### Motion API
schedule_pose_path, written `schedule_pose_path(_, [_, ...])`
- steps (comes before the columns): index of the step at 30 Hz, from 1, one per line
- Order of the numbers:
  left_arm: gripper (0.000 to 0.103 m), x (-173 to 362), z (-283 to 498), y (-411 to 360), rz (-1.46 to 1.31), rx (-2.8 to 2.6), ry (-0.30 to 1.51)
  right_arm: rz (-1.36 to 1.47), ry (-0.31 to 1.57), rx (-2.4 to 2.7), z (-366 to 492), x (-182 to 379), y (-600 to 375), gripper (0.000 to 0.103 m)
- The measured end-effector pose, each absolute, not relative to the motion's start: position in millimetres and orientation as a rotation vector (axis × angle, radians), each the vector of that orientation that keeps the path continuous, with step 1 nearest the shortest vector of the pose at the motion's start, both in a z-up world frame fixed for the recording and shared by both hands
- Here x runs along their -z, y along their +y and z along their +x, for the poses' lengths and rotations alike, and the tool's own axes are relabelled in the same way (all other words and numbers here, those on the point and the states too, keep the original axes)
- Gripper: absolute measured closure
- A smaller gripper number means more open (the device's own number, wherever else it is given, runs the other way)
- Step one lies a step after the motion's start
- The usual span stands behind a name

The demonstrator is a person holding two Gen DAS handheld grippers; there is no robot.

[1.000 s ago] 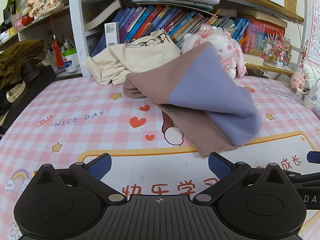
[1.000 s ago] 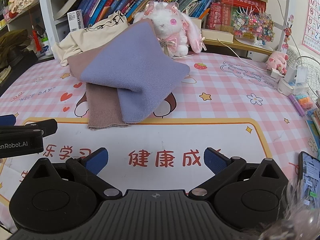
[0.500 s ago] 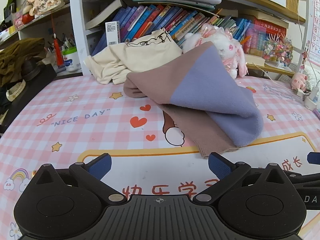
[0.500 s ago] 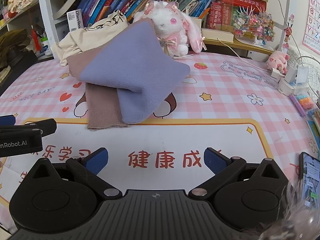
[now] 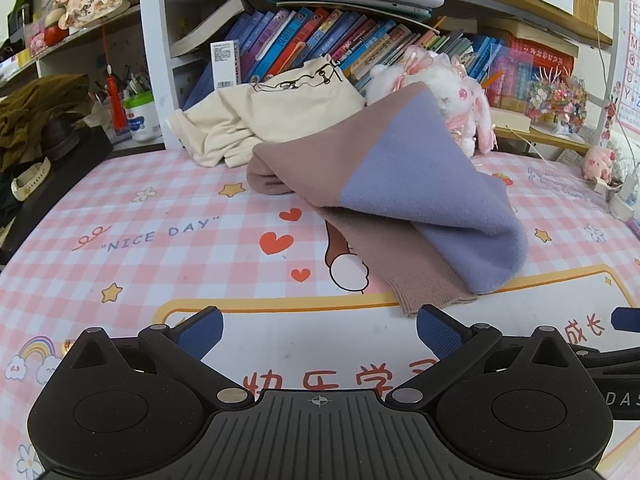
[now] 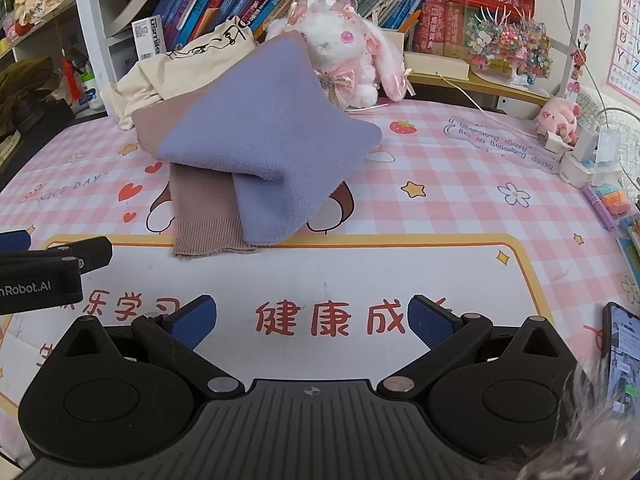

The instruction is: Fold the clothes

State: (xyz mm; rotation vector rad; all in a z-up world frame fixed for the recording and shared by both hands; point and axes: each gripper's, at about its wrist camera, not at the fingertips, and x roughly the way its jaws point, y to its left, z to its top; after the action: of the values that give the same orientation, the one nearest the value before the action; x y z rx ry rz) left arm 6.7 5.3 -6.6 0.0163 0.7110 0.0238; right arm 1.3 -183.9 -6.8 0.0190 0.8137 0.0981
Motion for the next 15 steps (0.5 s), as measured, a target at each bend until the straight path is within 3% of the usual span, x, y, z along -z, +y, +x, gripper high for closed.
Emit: schedule_pose_path(15, [0.0, 8.9, 5.6, -4.2, 0.016, -0.039, 0.72, 0.021, 0.834, -0.123, 8.0, 11.5, -192.6, 0.0])
